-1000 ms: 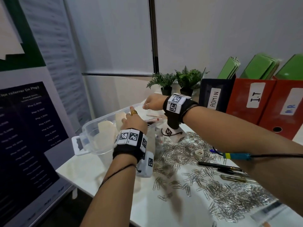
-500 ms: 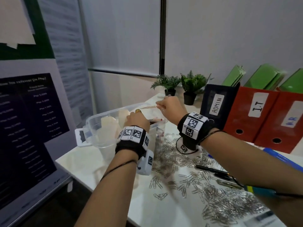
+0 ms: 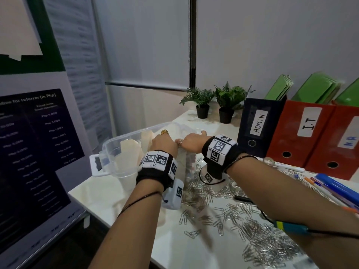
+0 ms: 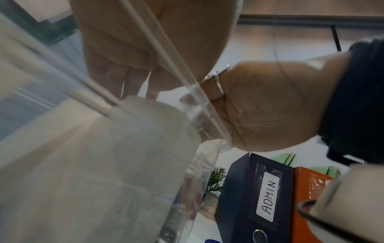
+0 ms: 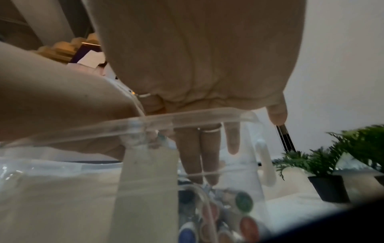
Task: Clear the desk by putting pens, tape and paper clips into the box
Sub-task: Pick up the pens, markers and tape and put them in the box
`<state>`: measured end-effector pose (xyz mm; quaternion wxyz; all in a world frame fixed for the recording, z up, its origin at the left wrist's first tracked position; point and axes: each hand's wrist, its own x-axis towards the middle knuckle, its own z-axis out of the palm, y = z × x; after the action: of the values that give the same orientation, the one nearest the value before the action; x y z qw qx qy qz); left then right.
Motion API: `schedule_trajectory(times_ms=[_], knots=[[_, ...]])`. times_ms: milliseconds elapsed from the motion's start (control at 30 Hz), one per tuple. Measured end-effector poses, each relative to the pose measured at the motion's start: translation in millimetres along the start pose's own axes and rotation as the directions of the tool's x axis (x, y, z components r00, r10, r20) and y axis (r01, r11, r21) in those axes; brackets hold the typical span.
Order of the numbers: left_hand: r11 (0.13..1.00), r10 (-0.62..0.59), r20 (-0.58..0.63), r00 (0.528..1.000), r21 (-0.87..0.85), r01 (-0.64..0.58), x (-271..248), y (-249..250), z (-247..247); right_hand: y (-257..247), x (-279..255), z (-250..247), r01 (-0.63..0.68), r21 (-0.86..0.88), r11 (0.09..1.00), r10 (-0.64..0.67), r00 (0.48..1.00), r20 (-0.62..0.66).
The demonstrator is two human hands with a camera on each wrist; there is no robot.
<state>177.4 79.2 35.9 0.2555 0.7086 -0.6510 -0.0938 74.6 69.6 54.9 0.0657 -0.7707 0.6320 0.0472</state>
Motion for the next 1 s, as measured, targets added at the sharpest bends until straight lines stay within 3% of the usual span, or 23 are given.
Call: schedule_trajectory(times_ms=[100, 200, 267, 367, 467, 567, 633, 767, 833, 900, 1000], knots=[[1.0, 0.019, 0.0, 1.0, -0.017, -0.019, -2.4, -0.3, -2.6, 6.8, 0.1, 2.6, 0.048, 0.176, 0.983, -0.039, 0.998, -0.055], [0.998, 0.059, -0.048, 0.997, 0.003, -0.059, -4.8, -0.1, -2.3, 25.5, -3.2, 13.5, 0.246, 0.433, 0.867, -0.154, 0.959, -0.237], [0.992, 0.121, -0.139, 0.983, 0.051, -0.115, -5.9, -1.2, -1.9, 45.4, -12.4, 20.2, 0.3, 0.493, 0.817, -0.144, 0.933, -0.329], [0.954, 0.285, -0.251, 0.925, 0.169, -0.248, -12.9, 1.8, 0.9, 87.3, -38.7, 27.6, 0.22, 0.483, 0.847, -0.045, 0.936, -0.348], [0.901, 0.42, -0.251, 0.872, 0.232, -0.367, -32.9, 19.9, 10.9, 141.6, -70.9, 37.6, 0.053, 0.379, 0.924, 0.044, 0.969, -0.243], [0.82, 0.55, -0.111, 0.827, 0.259, -0.511, -53.4, 50.0, 34.7, 198.6, -101.5, 51.0, -0.172, 0.304, 0.937, 0.225, 0.963, -0.149], [0.776, 0.589, 0.06, 0.806, 0.237, -0.585, -59.5, 72.1, 60.0, 233.2, -117.8, 61.2, -0.311, 0.26, 0.914, 0.344, 0.934, -0.094], [0.716, 0.55, 0.473, 0.688, 0.157, -0.68, -62.3, 112.8, 115.5, 279.8, -122.8, 70.4, -0.469, 0.165, 0.868, 0.48, 0.877, -0.034], [0.681, 0.504, 0.58, 0.639, 0.189, -0.708, -62.2, 129.2, 139.5, 297.9, -113.0, 72.4, -0.489, 0.115, 0.865, 0.495, 0.868, -0.033], [0.662, 0.447, 0.63, 0.635, 0.244, -0.709, -58.5, 142.9, 158.7, 313.8, -98.7, 74.7, -0.491, 0.1, 0.866, 0.494, 0.869, -0.016], [0.701, 0.372, 0.641, 0.671, 0.28, -0.656, -45.8, 158.7, 178.3, 321.7, -81.5, 78.4, -0.479, 0.054, 0.876, 0.476, 0.877, 0.06]])
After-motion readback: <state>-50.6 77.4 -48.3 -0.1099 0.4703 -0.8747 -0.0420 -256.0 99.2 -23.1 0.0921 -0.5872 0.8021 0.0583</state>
